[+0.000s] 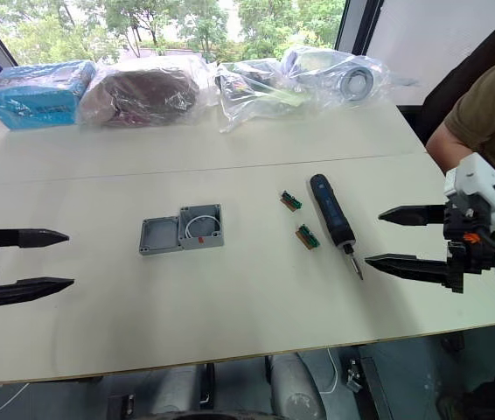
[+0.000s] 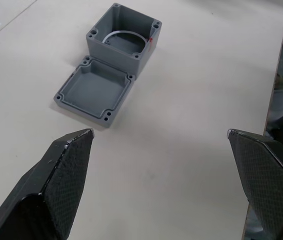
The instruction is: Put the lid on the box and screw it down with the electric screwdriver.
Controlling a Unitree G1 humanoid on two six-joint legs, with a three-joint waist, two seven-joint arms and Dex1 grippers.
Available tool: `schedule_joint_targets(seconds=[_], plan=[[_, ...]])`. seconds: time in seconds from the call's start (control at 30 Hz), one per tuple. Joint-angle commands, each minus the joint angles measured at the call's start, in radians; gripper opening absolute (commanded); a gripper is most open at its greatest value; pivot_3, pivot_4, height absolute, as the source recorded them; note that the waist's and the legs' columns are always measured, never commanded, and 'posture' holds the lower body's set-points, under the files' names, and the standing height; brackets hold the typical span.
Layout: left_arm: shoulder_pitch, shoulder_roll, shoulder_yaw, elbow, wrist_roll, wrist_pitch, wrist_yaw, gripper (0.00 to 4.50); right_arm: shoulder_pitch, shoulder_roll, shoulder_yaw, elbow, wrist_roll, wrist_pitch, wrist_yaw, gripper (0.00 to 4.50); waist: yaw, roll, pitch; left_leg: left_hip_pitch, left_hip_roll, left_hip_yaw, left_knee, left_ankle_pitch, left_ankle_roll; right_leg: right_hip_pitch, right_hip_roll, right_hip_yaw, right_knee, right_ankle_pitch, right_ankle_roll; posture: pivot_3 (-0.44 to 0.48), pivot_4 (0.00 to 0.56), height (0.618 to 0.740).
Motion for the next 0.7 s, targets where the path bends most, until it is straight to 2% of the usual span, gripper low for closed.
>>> schedule_joint_targets(seconds=[0.03, 0.1, 0.2, 0.3, 0.4, 0.5, 0.7], plan=[[-0.062, -0.016, -0.084, -0.021, 0.005, -0.049, 0.023, 4.41, -0.023, 0.033, 0.027, -0.042, 0.005, -0.022, -0.052, 4.5, 0.001, 0.0, 0.0, 0.0, 0.0, 0.0, 0.0, 0.0, 0.0, 0.001, 0.0, 0.0, 0.0, 0.0, 0.0, 0.0, 0.15, 0.74], [-0.106, -0.028, -0.148, -0.039, 0.003, -0.059, 0.046, 4.41, -0.042, 0.053, 0.061, -0.055, -0.006, -0.042, -0.088, 4.5, 0.002, 0.0, 0.0, 0.001, 0.0, 0.0, 0.001, 0.0, 0.0, 0.002, 0.0, 0.0, 0.0, 0.0, 0.0, 0.0, 0.15, 0.74], [-0.261, -0.08, -0.344, -0.021, 0.093, -0.158, 0.095, 4.41, -0.107, 0.102, 0.147, -0.09, 0.008, -0.054, -0.162, 4.5, 0.002, 0.0, 0.0, 0.002, 0.0, 0.0, 0.002, 0.0, 0.0, 0.003, 0.0, 0.001, 0.0, 0.001, 0.0, 0.0, 0.15, 0.74], [-0.388, -0.119, -0.489, 0.034, 0.186, -0.233, 0.109, 4.41, -0.143, 0.133, 0.207, -0.118, 0.015, -0.056, -0.202, 4.5, 0.003, 0.0, 0.0, 0.002, -0.001, 0.0, 0.003, 0.0, 0.0, 0.003, 0.001, 0.002, 0.001, 0.003, 0.001, 0.0, 0.15, 0.74], [-0.541, -0.173, -0.666, 0.13, 0.324, -0.346, 0.098, 4.41, -0.184, 0.162, 0.287, -0.152, 0.024, -0.038, -0.255, 4.5, 0.004, 0.0, 0.0, 0.002, 0.0, 0.0, 0.004, 0.0, 0.0, 0.004, 0.002, 0.002, 0.001, 0.006, -0.002, 0.0, 0.15, 0.74], [-0.718, -0.275, -0.825, 0.298, 0.436, -0.429, 0.075, 4.41, -0.236, 0.206, 0.398, -0.186, -0.013, -0.04, -0.33, 4.5, 0.007, -0.001, -0.001, 0.002, -0.001, 0.0, 0.004, 0.0, 0.0, 0.004, 0.002, 0.002, 0.001, 0.007, -0.001, 0.0, 0.15, 0.74], [-0.897, -0.405, -0.959, 0.54, 0.554, -0.548, 0.041, 4.41, -0.277, 0.273, 0.47, -0.237, -0.005, -0.03, -0.423, 4.5, 0.007, -0.001, -0.001, 0.0, -0.001, 0.0, 0.007, 0.0, 0.0, 0.004, 0.002, 0.003, 0.001, 0.01, 0.004, 0.0, 0.15, 0.74]])
